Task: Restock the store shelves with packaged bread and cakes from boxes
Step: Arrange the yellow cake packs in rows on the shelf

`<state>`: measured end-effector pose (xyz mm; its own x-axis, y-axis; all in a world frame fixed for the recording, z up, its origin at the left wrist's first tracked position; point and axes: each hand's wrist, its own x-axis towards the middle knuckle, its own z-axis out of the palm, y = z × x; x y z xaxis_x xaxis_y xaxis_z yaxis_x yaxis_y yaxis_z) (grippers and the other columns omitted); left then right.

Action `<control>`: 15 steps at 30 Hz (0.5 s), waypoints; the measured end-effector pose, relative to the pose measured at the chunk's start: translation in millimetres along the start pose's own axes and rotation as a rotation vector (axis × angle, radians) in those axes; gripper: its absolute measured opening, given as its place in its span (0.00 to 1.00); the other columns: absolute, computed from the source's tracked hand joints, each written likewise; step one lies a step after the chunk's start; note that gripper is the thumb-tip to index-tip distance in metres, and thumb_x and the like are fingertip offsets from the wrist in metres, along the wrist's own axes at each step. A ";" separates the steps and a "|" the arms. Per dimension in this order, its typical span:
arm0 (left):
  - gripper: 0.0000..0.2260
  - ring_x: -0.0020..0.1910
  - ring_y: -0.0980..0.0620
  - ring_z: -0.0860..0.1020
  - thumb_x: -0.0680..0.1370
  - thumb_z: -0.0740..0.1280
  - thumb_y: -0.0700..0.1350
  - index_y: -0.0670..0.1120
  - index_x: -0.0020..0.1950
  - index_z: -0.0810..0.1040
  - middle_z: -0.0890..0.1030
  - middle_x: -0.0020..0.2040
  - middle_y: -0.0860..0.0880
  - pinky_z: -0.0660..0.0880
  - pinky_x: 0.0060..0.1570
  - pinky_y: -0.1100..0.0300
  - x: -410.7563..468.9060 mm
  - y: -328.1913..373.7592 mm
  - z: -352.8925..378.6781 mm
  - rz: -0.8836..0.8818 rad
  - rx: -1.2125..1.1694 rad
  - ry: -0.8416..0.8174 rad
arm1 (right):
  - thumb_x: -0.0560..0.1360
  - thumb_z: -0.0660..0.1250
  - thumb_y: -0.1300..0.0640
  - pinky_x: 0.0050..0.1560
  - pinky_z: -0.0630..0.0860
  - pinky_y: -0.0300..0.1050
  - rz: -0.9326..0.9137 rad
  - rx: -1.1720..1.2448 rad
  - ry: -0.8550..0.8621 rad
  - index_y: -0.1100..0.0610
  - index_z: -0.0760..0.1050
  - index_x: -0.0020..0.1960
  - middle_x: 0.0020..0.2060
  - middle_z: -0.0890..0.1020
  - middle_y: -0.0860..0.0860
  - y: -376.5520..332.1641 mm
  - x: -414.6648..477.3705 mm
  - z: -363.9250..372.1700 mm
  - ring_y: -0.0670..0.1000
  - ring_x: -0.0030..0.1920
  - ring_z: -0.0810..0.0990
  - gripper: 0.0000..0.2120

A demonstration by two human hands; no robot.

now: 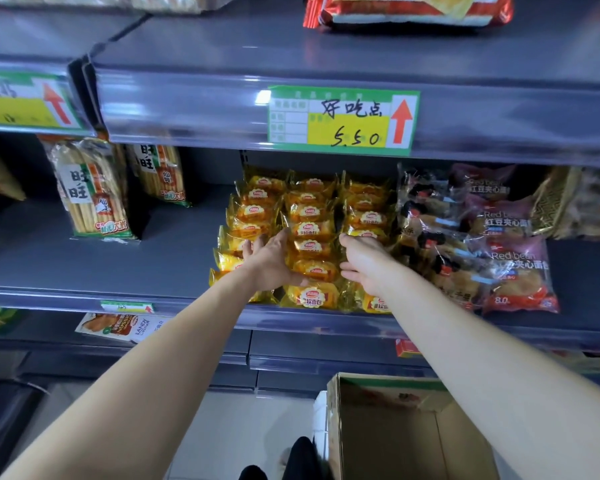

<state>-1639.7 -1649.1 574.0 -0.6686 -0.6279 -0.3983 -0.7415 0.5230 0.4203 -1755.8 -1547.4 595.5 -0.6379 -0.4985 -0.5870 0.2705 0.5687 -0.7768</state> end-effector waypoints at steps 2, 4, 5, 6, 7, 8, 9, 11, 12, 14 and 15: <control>0.46 0.77 0.44 0.42 0.71 0.73 0.55 0.54 0.78 0.43 0.52 0.78 0.46 0.38 0.74 0.45 0.7 0.4 -0.6 0.010 -0.023 -0.009 | 0.81 0.56 0.49 0.64 0.73 0.52 -0.002 -0.006 -0.013 0.55 0.63 0.72 0.70 0.69 0.56 -0.1 1.7 0.7 0.58 0.64 0.74 0.21; 0.46 0.77 0.44 0.42 0.71 0.73 0.54 0.54 0.78 0.43 0.52 0.78 0.46 0.37 0.73 0.45 2.5 -0.8 -0.1 0.017 -0.019 -0.021 | 0.81 0.57 0.50 0.64 0.73 0.52 -0.005 -0.001 -0.018 0.56 0.64 0.72 0.69 0.69 0.56 0.0 2.7 0.9 0.58 0.64 0.74 0.21; 0.46 0.77 0.44 0.42 0.71 0.73 0.54 0.54 0.78 0.44 0.53 0.78 0.46 0.38 0.73 0.45 3.7 -1.6 0.2 0.020 -0.010 -0.021 | 0.81 0.57 0.51 0.64 0.73 0.52 -0.004 0.008 -0.023 0.56 0.64 0.72 0.69 0.70 0.57 0.3 3.7 0.3 0.58 0.64 0.74 0.21; 0.46 0.77 0.44 0.43 0.71 0.72 0.55 0.53 0.78 0.44 0.53 0.78 0.47 0.38 0.74 0.45 4.8 -2.8 0.3 0.026 0.000 -0.018 | 0.81 0.57 0.51 0.64 0.73 0.52 -0.001 0.017 -0.031 0.57 0.64 0.72 0.69 0.70 0.57 0.3 4.9 -0.9 0.58 0.64 0.74 0.20; 0.46 0.77 0.44 0.43 0.71 0.72 0.55 0.53 0.78 0.45 0.53 0.78 0.47 0.38 0.74 0.45 5.4 -4.3 0.4 0.036 0.010 -0.013 | 0.81 0.57 0.52 0.63 0.74 0.51 0.000 0.026 -0.039 0.57 0.64 0.72 0.68 0.70 0.57 0.2 6.1 -2.7 0.57 0.64 0.74 0.20; 0.46 0.77 0.44 0.44 0.70 0.73 0.55 0.53 0.78 0.46 0.53 0.78 0.48 0.38 0.74 0.44 5.4 -5.8 0.2 0.051 0.021 -0.009 | 0.81 0.57 0.52 0.61 0.75 0.50 -0.001 0.032 -0.045 0.57 0.64 0.72 0.68 0.70 0.57 0.2 7.8 -4.8 0.57 0.63 0.75 0.21; 0.45 0.77 0.44 0.44 0.70 0.73 0.55 0.53 0.78 0.47 0.53 0.78 0.49 0.39 0.74 0.44 5.0 -7.6 0.4 0.070 0.036 -0.011 | 0.81 0.57 0.52 0.58 0.76 0.49 -0.001 0.036 -0.045 0.58 0.63 0.72 0.69 0.70 0.57 0.1 9.3 -6.7 0.57 0.62 0.76 0.21; 0.44 0.77 0.44 0.43 0.70 0.74 0.54 0.54 0.77 0.50 0.52 0.78 0.51 0.38 0.74 0.43 3.0 -11.4 1.7 0.118 0.099 -0.030 | 0.81 0.57 0.52 0.54 0.76 0.48 0.002 0.023 -0.039 0.58 0.63 0.72 0.69 0.70 0.57 0.4 11.6 -8.9 0.57 0.61 0.76 0.21; 0.43 0.77 0.44 0.42 0.69 0.74 0.54 0.55 0.77 0.51 0.51 0.78 0.53 0.37 0.74 0.43 2.1 -13.2 2.6 0.139 0.137 -0.040 | 0.81 0.57 0.52 0.54 0.76 0.48 0.001 0.012 -0.038 0.58 0.63 0.72 0.69 0.70 0.57 0.7 12.0 -8.7 0.57 0.61 0.76 0.21; 0.42 0.77 0.44 0.41 0.70 0.74 0.52 0.56 0.77 0.52 0.51 0.78 0.53 0.36 0.73 0.42 1.2 -15.9 4.0 0.155 0.191 -0.038 | 0.81 0.57 0.52 0.54 0.76 0.47 -0.006 -0.009 -0.048 0.58 0.64 0.72 0.68 0.71 0.57 1.4 13.3 -6.6 0.56 0.62 0.76 0.21; 0.41 0.77 0.43 0.41 0.70 0.74 0.52 0.56 0.77 0.53 0.52 0.78 0.53 0.36 0.73 0.42 1.1 -16.5 3.9 0.154 0.212 -0.026 | 0.81 0.57 0.52 0.53 0.76 0.47 -0.008 -0.017 -0.055 0.58 0.64 0.72 0.68 0.71 0.57 1.6 13.4 -5.6 0.56 0.62 0.76 0.21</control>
<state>-1628.4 -1656.1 563.5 -0.7739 -0.5180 -0.3643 -0.6239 0.7224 0.2982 -1767.9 -1549.5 587.6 -0.5993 -0.5380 -0.5928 0.2525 0.5756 -0.7778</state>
